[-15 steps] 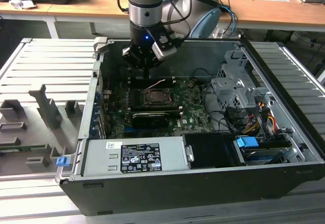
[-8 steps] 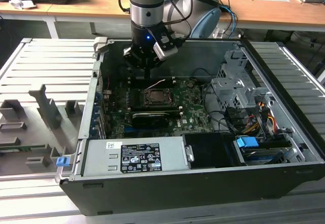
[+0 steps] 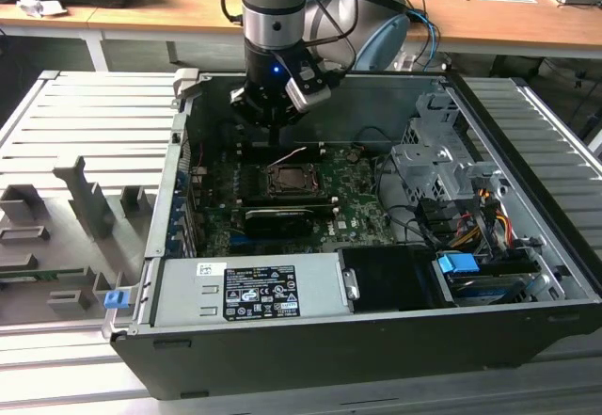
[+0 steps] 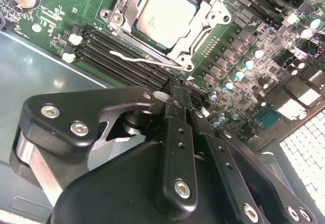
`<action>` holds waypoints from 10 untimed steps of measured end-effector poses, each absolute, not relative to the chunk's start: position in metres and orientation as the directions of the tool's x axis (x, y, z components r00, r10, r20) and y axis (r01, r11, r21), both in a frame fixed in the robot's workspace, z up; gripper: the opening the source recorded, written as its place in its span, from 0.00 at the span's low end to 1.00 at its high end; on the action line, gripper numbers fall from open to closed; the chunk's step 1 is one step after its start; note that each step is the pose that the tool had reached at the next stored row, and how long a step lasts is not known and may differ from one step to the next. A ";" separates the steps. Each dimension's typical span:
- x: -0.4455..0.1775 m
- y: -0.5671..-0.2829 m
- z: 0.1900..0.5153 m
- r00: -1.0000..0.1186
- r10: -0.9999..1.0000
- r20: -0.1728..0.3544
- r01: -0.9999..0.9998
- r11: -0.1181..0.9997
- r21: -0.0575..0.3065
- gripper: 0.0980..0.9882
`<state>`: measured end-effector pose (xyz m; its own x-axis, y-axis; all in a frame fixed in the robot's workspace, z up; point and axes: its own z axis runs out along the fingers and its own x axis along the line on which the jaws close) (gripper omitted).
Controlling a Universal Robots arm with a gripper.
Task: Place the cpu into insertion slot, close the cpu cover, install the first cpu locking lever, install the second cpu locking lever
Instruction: 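Install the first cpu locking lever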
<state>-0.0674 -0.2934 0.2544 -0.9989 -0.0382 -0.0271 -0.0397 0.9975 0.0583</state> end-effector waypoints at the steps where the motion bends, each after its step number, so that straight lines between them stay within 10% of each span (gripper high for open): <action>1: -0.067 -0.293 0.254 -0.999 -0.038 -0.027 -0.040 0.998 0.058 0.01; 10: -0.063 -0.294 0.244 -0.999 -0.041 -0.027 -0.042 0.997 0.070 0.01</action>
<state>-0.0631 -0.2935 0.2445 -0.9988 -0.0406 -0.0275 -0.0424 0.9967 0.0696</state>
